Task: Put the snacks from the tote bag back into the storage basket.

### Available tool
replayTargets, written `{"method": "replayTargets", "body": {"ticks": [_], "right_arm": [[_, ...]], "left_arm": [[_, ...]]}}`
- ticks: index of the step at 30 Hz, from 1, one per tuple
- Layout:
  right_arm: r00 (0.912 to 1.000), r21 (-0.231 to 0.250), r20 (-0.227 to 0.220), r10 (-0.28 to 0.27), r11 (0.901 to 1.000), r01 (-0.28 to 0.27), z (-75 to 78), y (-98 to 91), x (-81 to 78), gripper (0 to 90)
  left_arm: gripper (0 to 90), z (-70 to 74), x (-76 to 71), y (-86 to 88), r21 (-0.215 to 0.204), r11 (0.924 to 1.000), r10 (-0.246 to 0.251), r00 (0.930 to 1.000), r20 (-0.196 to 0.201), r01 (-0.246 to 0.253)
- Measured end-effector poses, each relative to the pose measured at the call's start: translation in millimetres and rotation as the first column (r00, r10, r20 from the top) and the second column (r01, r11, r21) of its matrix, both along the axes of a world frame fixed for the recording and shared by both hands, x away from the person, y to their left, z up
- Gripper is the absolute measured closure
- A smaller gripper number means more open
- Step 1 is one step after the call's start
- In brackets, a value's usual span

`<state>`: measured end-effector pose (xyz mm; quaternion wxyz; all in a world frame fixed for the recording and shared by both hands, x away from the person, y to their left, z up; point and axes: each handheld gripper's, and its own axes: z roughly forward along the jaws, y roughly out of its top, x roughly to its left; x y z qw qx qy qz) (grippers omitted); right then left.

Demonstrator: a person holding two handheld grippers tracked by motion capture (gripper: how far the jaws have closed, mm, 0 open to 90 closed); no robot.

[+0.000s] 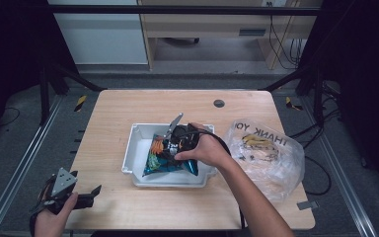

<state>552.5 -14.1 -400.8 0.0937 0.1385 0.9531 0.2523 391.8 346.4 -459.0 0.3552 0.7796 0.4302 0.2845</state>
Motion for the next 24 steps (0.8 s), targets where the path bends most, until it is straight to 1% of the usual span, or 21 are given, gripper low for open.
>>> {"method": "replayTargets", "body": {"ticks": [1,5,8,9,14,15,18,20,21,24], "right_arm": [[0.9999,-0.002,-0.005,-0.010,0.9999,0.010,1.8,0.1,-1.6,6.8],[1.0000,0.010,0.004,-0.001,0.9999,0.001,4.9,-1.4,-4.4,6.7],[1.0000,0.018,0.003,-0.006,0.9998,0.006,7.9,-2.4,-6.6,6.6],[1.0000,0.031,0.005,-0.007,0.9995,0.007,10.8,-4.1,-7.9,6.5],[0.9998,0.045,0.011,-0.018,0.9989,0.017,16.9,-8.3,-10.3,6.5],[0.9997,0.054,0.015,-0.020,0.9983,0.019,19.9,-10.4,-12.0,6.5],[0.9996,0.064,0.019,-0.021,0.9978,0.020,25.3,-13.9,-15.1,6.7],[0.9995,0.072,0.021,-0.023,0.9972,0.021,26.9,-15.0,-16.3,6.8],[0.9992,0.081,0.032,-0.022,0.9965,0.019,30.4,-17.4,-18.3,6.9],[0.9989,0.089,0.038,-0.027,0.9957,0.024,33.0,-19.5,-21.0,7.0]], "left_arm": [[3.5,0.1,0.0,-0.2,0.002,1.0000,-0.003,1.0000,-0.001,0.003],[3.5,0.1,0.4,-1.2,0.003,1.0000,-0.008,1.0000,-0.001,0.008],[3.4,0.1,0.5,-1.5,0.005,0.9999,-0.009,1.0000,-0.002,0.009],[3.5,0.1,0.6,-1.3,0.003,1.0000,-0.009,1.0000,-0.002,0.009],[3.5,0.4,0.9,-0.2,0.004,1.0000,-0.008,1.0000,-0.002,0.008],[3.5,0.4,0.7,0.0,0.001,1.0000,-0.005,1.0000,-0.001,0.005],[3.5,0.5,0.5,0.2,0.002,1.0000,-0.004,1.0000,-0.001,0.004],[3.4,0.4,0.6,0.1,0.003,1.0000,-0.004,1.0000,-0.001,0.004],[3.5,0.7,0.6,-0.2,0.008,0.9999,-0.006,1.0000,-0.003,0.007],[3.5,0.6,0.5,-0.8,0.010,0.9999,-0.006,1.0000,-0.001,0.006]]}}
